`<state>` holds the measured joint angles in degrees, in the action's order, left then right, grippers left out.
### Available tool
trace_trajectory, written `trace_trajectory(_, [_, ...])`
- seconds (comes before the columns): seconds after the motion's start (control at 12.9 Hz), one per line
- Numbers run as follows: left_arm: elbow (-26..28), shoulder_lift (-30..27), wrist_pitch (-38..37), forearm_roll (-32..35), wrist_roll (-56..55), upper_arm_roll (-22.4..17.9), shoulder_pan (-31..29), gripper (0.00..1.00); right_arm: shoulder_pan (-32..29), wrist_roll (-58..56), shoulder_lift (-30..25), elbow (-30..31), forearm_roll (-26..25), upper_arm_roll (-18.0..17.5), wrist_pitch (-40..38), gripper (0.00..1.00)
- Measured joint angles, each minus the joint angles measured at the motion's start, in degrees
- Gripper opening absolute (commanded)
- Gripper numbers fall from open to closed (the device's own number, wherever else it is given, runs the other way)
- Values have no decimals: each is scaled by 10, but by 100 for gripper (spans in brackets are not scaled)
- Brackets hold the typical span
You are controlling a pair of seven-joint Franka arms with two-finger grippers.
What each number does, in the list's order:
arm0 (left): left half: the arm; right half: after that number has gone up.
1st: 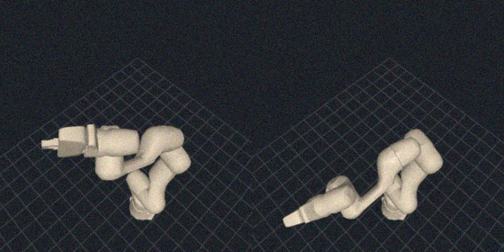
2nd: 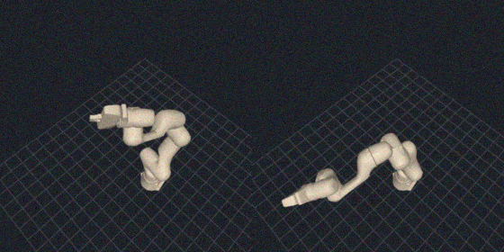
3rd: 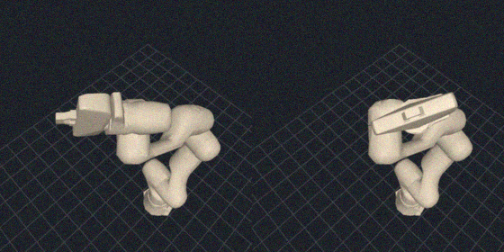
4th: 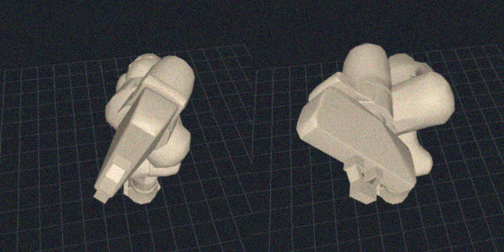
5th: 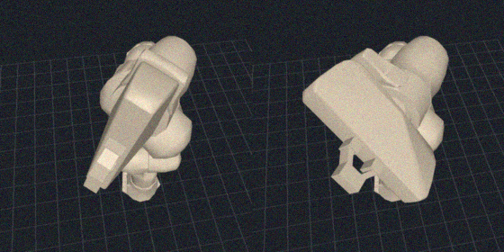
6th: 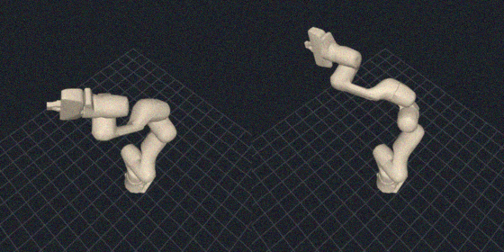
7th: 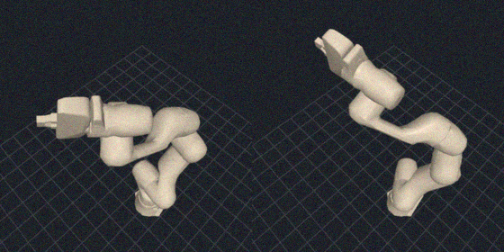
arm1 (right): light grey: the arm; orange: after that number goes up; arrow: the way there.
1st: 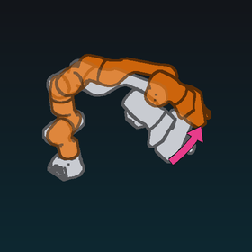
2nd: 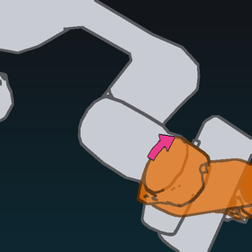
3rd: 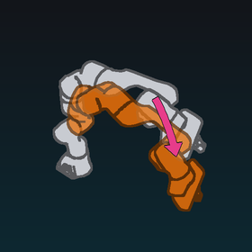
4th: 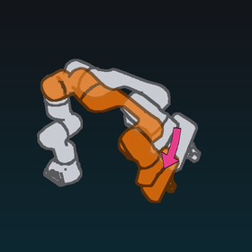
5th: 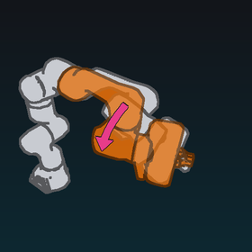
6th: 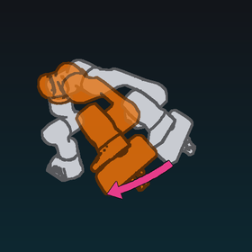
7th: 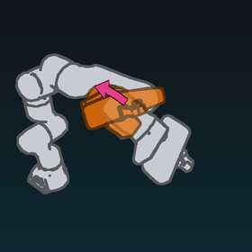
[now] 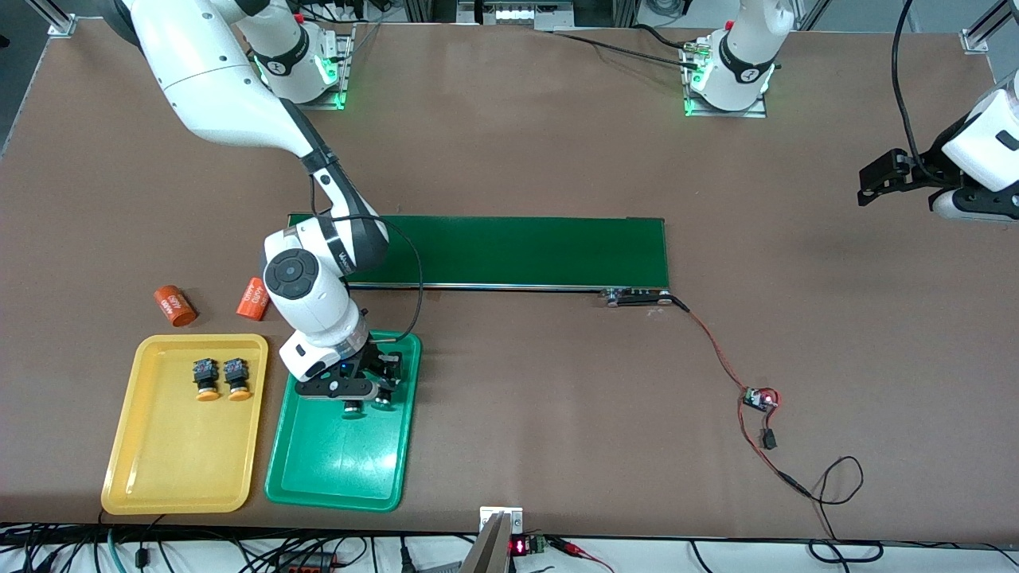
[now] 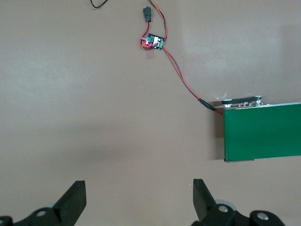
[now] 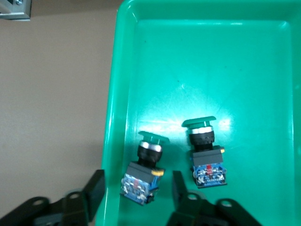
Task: Sort buttons by color to trays
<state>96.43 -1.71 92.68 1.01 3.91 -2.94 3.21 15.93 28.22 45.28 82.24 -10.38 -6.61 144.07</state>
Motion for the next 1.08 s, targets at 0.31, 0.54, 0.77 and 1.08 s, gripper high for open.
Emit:
trace_trajectory(0.31, [0, 0, 0, 0, 0, 0, 0, 100, 0, 0, -8, -4, 0, 2, 2, 100])
trace_trajectory(0.54, [0, 0, 0, 0, 0, 0, 0, 100, -15, 0, -62, -1, 0, 9, -77, 100])
trace_trajectory(0.77, [0, 0, 0, 0, 0, 0, 0, 100, -46, -8, -152, 4, 0, 10, -225, 100])
trace_trajectory(1.08, [-1, 0, -1, 0, 0, 0, 0, 100, -115, -110, -265, 30, 46, 10, -352, 100])
